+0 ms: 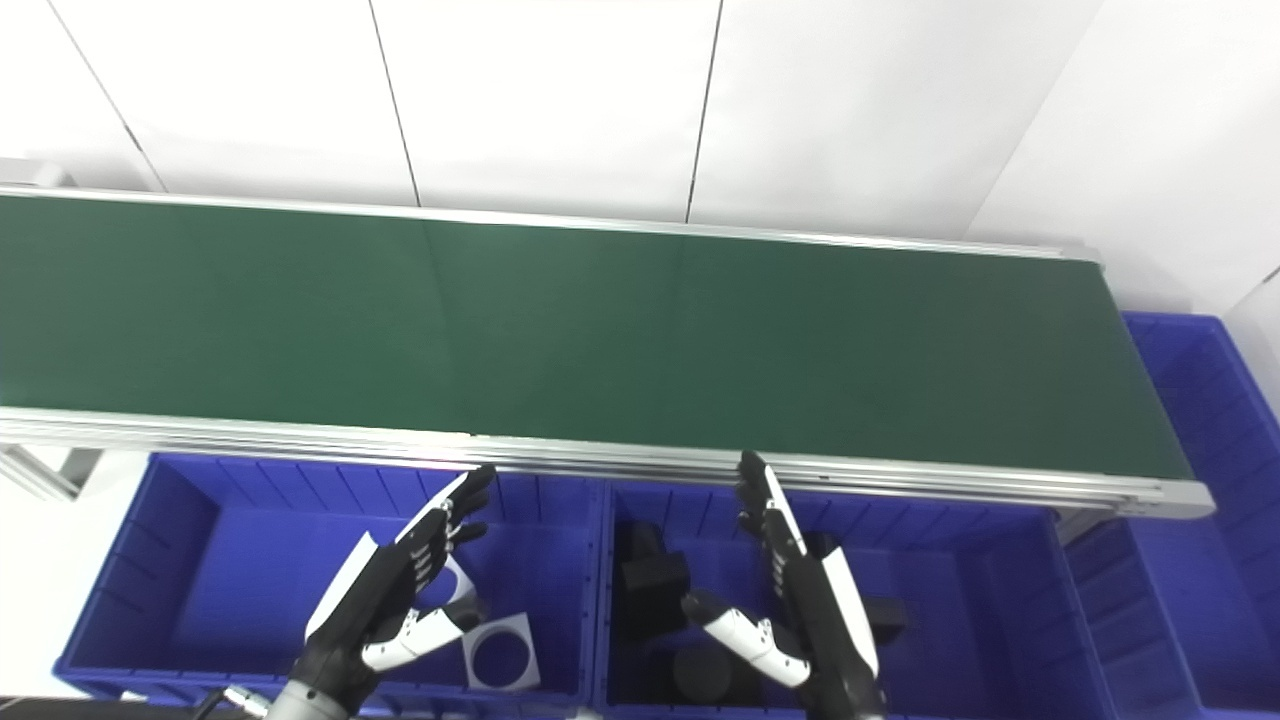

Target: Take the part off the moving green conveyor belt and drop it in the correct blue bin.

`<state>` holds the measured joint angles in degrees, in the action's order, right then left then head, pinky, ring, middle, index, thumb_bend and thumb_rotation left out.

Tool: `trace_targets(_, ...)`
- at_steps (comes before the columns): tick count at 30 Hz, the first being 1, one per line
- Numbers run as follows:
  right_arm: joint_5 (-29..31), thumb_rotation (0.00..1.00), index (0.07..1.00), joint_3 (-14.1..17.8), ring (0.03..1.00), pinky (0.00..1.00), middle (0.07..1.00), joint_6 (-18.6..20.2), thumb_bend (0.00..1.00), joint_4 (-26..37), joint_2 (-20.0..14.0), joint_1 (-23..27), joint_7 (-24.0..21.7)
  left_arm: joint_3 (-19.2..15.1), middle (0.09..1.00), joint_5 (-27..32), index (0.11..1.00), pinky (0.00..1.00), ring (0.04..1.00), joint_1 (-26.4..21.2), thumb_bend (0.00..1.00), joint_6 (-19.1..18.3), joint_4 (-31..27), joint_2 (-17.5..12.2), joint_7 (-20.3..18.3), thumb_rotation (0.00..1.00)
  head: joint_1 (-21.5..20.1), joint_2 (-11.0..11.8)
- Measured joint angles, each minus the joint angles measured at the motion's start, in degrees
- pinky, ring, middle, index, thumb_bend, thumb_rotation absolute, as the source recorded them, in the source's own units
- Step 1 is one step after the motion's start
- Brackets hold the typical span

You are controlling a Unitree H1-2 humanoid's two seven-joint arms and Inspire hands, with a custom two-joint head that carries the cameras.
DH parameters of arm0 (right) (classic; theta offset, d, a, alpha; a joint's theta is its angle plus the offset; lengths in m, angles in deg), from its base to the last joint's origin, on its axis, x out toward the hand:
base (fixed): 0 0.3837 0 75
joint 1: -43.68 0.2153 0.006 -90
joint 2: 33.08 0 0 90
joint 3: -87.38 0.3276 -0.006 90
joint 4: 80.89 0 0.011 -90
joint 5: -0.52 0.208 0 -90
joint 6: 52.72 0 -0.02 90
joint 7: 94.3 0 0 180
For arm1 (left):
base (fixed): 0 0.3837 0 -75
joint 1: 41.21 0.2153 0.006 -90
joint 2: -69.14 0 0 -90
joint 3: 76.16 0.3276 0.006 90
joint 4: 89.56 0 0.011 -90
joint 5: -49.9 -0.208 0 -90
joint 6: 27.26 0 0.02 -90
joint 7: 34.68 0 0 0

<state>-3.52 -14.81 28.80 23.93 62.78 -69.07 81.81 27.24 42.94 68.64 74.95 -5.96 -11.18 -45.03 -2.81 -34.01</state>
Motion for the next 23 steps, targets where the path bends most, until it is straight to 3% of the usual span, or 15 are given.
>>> trace_targets(8, -1.4, 0.68, 1.0, -0.3, 0.959, 0.91, 0.977, -0.7, 0.9, -3.0, 0.1, 0.9, -1.4, 0.0, 0.991, 0.2, 0.944, 0.89, 0.971, -1.4, 0.82, 0.9, 1.7, 0.0, 0.1, 0.67, -0.1, 1.3)
trace_targets(23, -3.7, 0.67, 1.0, 0.8, 0.998, 0.98, 1.0, -0.7, 0.89, -2.7, 0.3, 1.1, -1.5, 0.2, 0.995, 0.2, 0.961, 0.88, 0.989, -1.8, 0.82, 1.0, 2.1, 0.1, 0.1, 0.68, -2.5, 0.1)
